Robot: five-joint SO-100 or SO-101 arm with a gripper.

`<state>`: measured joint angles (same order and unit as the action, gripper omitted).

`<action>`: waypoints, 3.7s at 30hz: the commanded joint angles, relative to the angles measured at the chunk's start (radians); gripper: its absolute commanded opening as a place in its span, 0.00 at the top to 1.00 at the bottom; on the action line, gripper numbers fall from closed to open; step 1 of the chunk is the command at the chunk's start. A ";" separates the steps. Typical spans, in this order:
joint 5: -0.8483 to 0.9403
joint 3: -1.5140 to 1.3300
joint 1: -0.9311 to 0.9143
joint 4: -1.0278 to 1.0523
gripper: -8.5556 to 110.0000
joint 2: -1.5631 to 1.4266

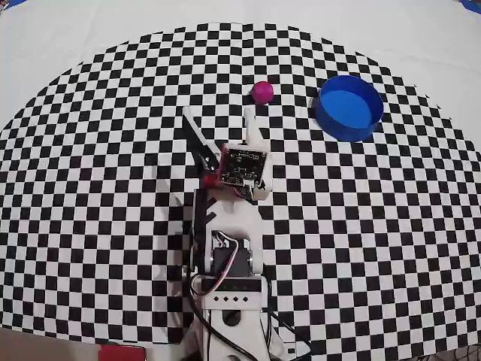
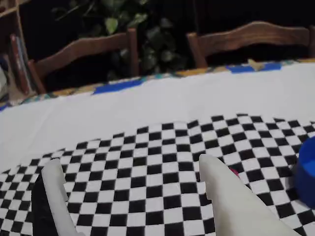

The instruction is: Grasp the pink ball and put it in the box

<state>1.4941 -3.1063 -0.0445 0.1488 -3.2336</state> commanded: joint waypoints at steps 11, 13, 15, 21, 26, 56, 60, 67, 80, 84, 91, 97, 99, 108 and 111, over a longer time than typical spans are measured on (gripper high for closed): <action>0.058 -0.006 -0.043 0.020 0.66 -0.017; 0.058 -0.006 -0.064 0.021 0.66 -0.009; 0.058 -0.006 -0.072 0.021 0.66 0.000; 0.058 -0.006 -0.074 0.009 0.66 0.031; 0.058 -0.006 -0.074 0.008 0.66 0.066; 0.058 0.043 -0.114 -0.153 0.66 0.310; 0.058 0.067 -0.114 -0.150 0.66 0.347; 0.058 0.107 -0.114 -0.149 0.66 0.403; 0.058 0.242 -0.117 -0.155 0.66 0.615; 0.058 0.276 -0.118 -0.155 0.66 0.672; 0.058 0.308 -0.118 -0.155 0.66 0.738; 0.058 0.376 -0.124 -0.155 0.66 0.831; 0.058 0.393 -0.126 -0.158 0.66 0.864; 0.058 0.445 -0.137 -0.176 0.66 0.976; 0.058 0.472 -0.140 -0.190 0.66 1.025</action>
<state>1.5432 -2.6875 -0.1718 -0.0199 -2.2319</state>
